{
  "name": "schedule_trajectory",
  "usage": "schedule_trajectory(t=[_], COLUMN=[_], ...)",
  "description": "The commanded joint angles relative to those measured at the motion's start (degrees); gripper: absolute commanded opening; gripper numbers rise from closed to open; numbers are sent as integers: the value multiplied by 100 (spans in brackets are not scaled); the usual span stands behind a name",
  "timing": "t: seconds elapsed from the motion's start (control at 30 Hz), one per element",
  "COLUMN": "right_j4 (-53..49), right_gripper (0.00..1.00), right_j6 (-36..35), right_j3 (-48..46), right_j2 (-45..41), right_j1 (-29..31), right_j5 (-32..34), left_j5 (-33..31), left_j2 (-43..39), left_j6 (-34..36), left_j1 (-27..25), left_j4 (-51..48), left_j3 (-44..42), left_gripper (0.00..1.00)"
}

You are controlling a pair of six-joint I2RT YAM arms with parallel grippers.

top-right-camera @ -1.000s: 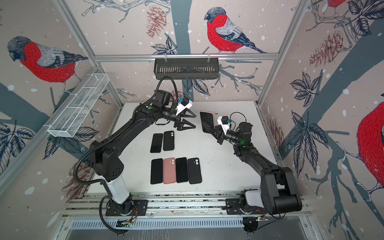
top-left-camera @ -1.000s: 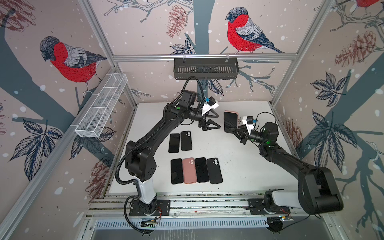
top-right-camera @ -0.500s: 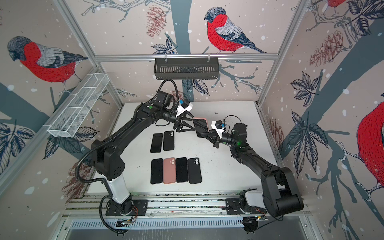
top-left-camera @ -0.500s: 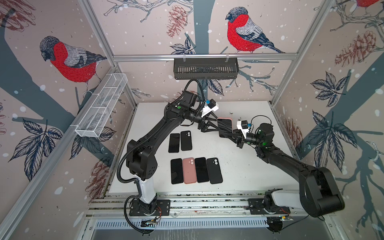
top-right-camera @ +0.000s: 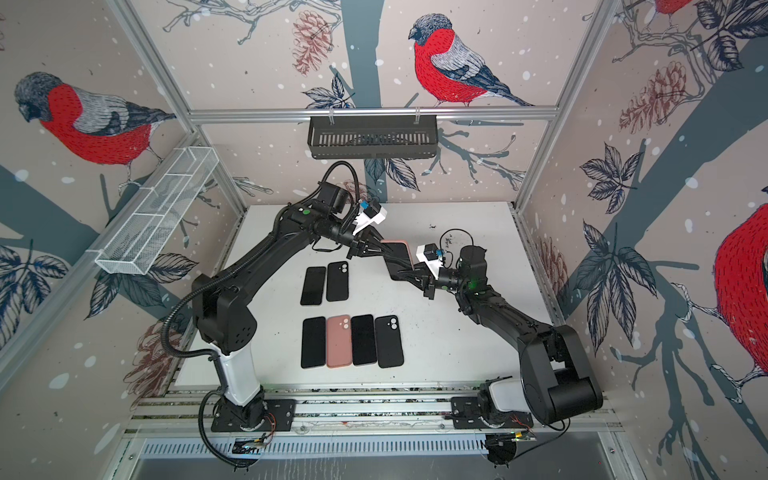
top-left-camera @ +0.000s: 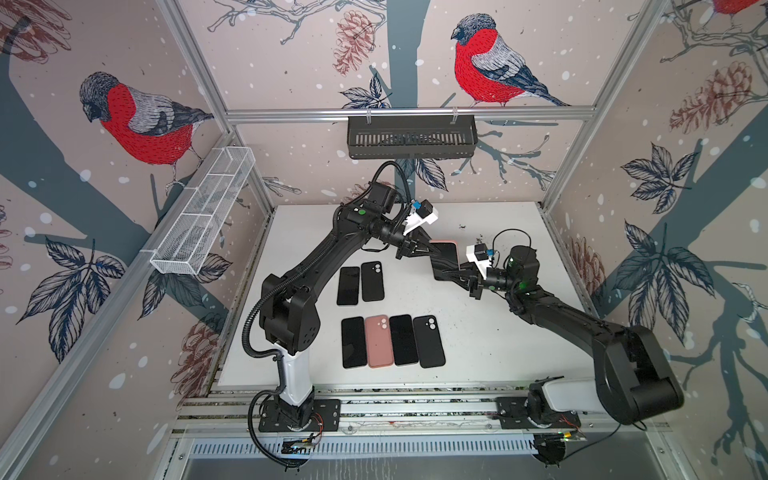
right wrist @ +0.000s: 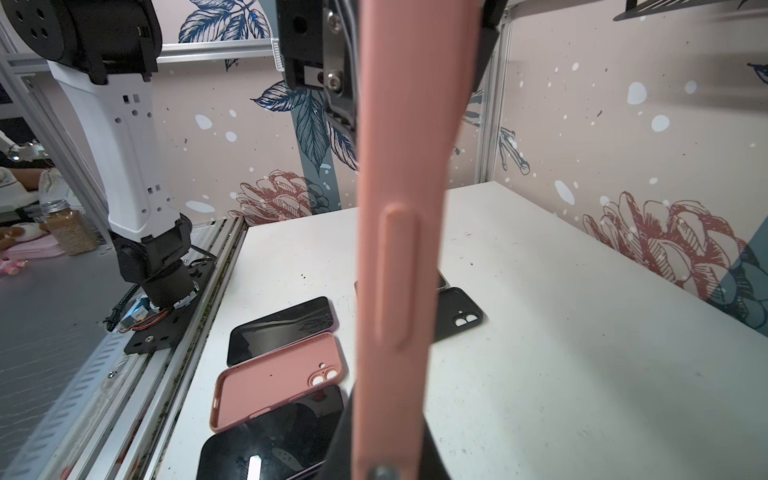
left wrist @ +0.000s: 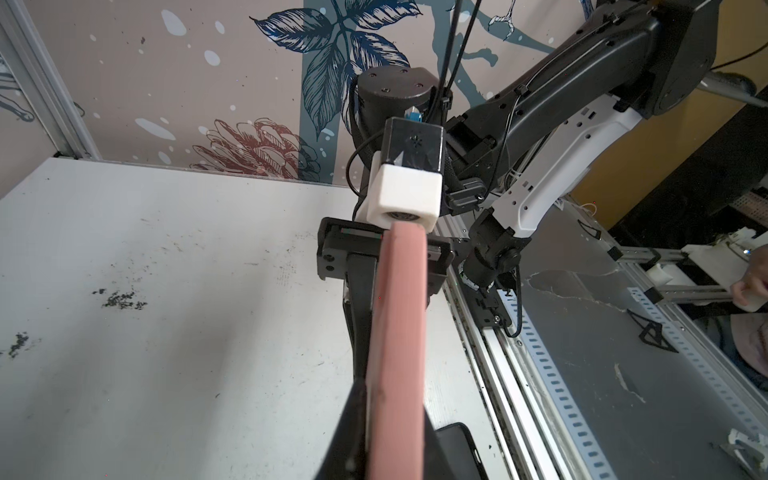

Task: Take the phone out of the phone case
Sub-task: 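Grasp the top edge of the pink-cased phone with the left gripper, then open the right gripper and draw it back while the left gripper holds the phone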

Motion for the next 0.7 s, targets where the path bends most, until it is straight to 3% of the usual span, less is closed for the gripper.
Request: schedule_trajectory(t=[0.0, 0.07, 0.13, 0.17, 0.27, 0.37, 0.43, 0.5, 0.67], right_j4=[542, 1014, 1358, 1353, 1125, 870, 848, 956, 1671], right_gripper=[34, 52, 64, 69, 75, 78, 82, 82, 83], right_j6=[398, 1087, 1778, 2053, 2854, 3538, 4089, 4545, 5242], right_j3=[28, -80, -239, -299, -349, -338, -340, -360, -493], right_j2=[-43, -252, -504, -632, -1137, -1397, -1455, -1440, -1368], right_j1=[9, -36, -101, -119, -190, -230, -231, -214, -82], right_j5=[542, 976, 1471, 1793, 2470, 2803, 2857, 2726, 2496], left_j5=[379, -13, -584, -815, -1452, -2198, -2501, -2914, -3466], left_j2=[-62, -333, -903, -1253, -1680, -1444, -1259, -1216, -1173], left_j6=[-884, -2067, -3780, -4924, -8749, -11540, -12565, -13094, -13504], left_j1=[100, 171, 263, 365, 867, 1072, 945, 776, 399], left_j4=[388, 1593, 3683, 5221, 9258, 11695, 12424, 12641, 12760], left_j3=[-48, -444, -1357, -2010, -3355, -3902, -3984, -4137, -4382], left_gripper=[0, 0, 0, 0, 0, 0, 0, 0, 0])
